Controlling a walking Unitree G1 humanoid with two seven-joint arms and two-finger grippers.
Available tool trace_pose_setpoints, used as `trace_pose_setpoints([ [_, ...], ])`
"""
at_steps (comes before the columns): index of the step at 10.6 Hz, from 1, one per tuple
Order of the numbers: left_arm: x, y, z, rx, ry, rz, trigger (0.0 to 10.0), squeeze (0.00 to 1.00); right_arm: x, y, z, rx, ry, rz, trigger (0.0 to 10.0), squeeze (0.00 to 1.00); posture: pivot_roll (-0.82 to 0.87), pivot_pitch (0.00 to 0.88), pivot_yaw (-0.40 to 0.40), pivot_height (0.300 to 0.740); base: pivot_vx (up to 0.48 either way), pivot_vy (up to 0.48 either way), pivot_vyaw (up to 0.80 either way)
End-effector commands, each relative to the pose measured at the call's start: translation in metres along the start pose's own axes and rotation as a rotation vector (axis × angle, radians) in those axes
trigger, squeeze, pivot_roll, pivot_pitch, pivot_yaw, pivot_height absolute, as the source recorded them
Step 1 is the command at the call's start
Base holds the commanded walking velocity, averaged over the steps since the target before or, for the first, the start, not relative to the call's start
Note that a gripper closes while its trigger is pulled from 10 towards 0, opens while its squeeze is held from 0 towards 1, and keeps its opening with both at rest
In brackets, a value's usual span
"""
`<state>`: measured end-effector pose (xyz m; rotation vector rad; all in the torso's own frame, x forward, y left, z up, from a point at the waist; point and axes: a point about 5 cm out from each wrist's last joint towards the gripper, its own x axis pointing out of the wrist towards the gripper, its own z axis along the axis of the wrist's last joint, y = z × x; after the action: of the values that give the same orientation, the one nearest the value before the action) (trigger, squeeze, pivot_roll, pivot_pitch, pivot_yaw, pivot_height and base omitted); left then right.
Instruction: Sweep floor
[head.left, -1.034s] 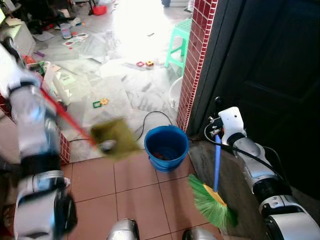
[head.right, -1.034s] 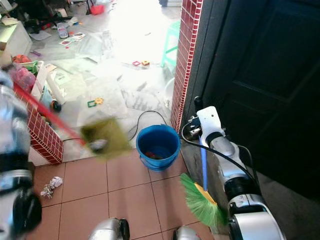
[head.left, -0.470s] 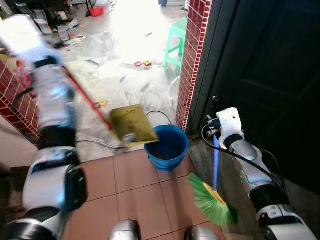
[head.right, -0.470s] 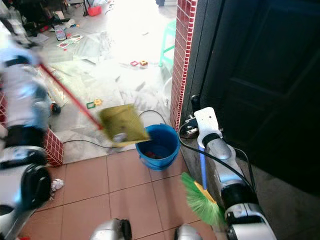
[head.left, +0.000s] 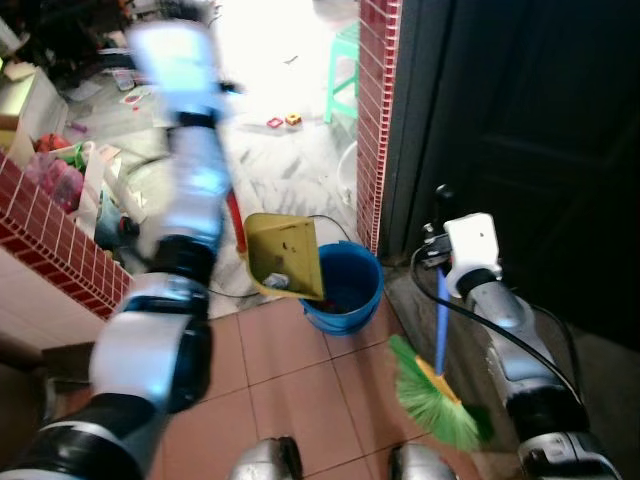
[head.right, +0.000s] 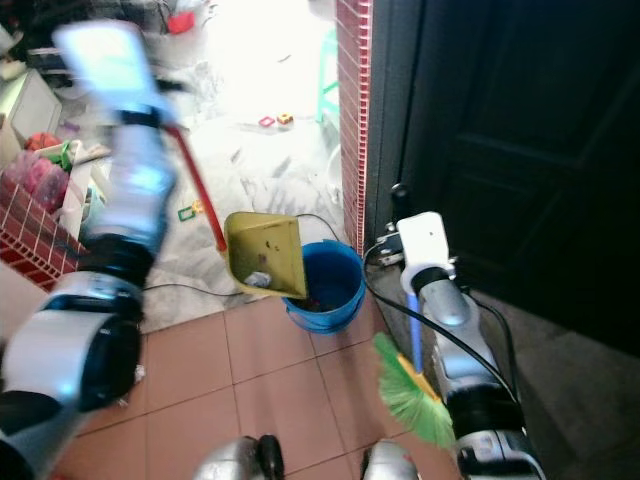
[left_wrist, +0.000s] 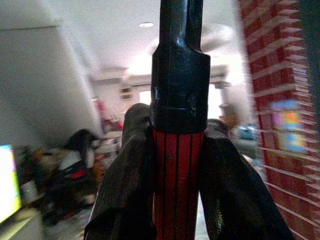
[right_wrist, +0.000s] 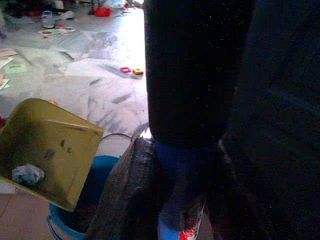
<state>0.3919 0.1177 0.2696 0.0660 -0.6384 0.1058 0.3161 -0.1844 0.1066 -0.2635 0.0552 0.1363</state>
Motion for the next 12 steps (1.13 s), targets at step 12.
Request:
trace_pose_setpoints([
  [12,-0.015,-0.059,0.06,-0.075,-0.377,-0.445,10.0,0.0,0.012,0.008,0.006,0.001,0.008,0.067,10.0,0.0,-0.18,0.041,0.107,0.74,0.0,0.0,0.0],
])
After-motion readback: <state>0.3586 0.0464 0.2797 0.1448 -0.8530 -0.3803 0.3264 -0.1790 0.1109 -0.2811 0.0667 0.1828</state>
